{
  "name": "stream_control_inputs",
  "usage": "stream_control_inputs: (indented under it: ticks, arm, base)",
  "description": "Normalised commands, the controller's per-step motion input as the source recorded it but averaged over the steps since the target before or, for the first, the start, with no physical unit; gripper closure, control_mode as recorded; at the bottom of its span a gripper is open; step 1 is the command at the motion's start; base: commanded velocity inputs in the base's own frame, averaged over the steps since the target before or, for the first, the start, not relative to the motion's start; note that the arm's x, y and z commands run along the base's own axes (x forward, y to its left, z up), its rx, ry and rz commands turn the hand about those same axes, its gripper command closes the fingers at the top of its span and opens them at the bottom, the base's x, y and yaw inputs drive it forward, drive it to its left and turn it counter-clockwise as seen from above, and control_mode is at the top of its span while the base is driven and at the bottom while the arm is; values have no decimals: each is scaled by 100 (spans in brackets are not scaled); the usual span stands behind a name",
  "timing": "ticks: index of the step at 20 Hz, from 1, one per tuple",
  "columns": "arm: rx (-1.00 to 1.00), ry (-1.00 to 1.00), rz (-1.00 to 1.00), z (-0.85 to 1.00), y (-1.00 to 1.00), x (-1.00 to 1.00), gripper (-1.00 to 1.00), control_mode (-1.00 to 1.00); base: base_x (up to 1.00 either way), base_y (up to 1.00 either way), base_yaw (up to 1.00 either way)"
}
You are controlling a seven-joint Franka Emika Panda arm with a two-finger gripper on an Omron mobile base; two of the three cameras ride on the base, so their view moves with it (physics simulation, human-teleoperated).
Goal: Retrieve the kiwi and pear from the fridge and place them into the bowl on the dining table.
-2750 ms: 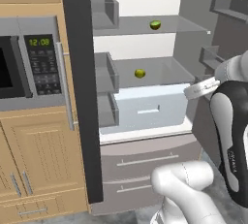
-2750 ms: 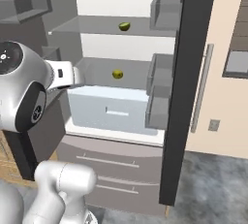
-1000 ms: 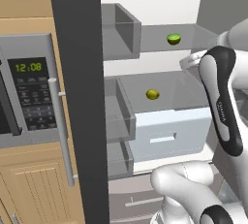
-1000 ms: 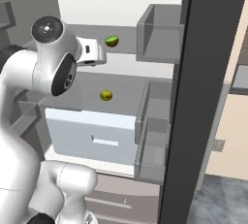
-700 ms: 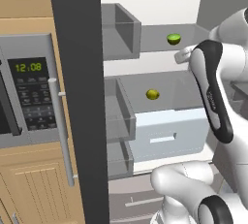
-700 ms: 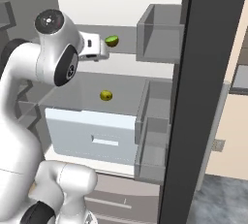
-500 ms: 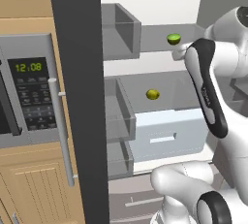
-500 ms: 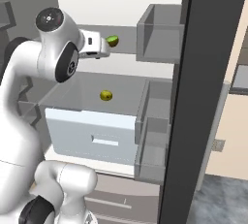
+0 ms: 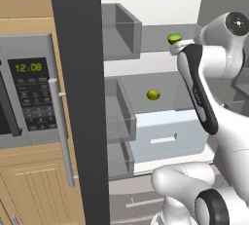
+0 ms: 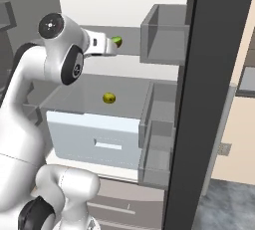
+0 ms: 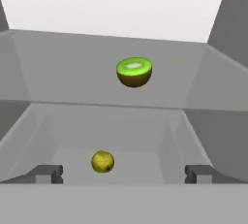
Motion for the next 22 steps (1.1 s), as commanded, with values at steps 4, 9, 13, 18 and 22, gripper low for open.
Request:
stream_control_inputs:
  ticks: [4, 9, 13, 18, 22]
  arm:
    - [10, 1, -10, 11, -21, 19, -100, -100]
    - [16, 7, -2, 25, -19, 7, -100, -100]
    - [11, 7, 0, 14, -2, 9, -100, -100]
    - [-1, 3, 0, -3, 9, 22, -100, -100]
    - [-5, 0, 0, -30, 10, 24, -100, -100]
  base:
    - [0, 0, 0]
    - [0, 0, 0]
    - [0, 0, 0]
    - [0, 0, 0]
    - [0, 0, 0]
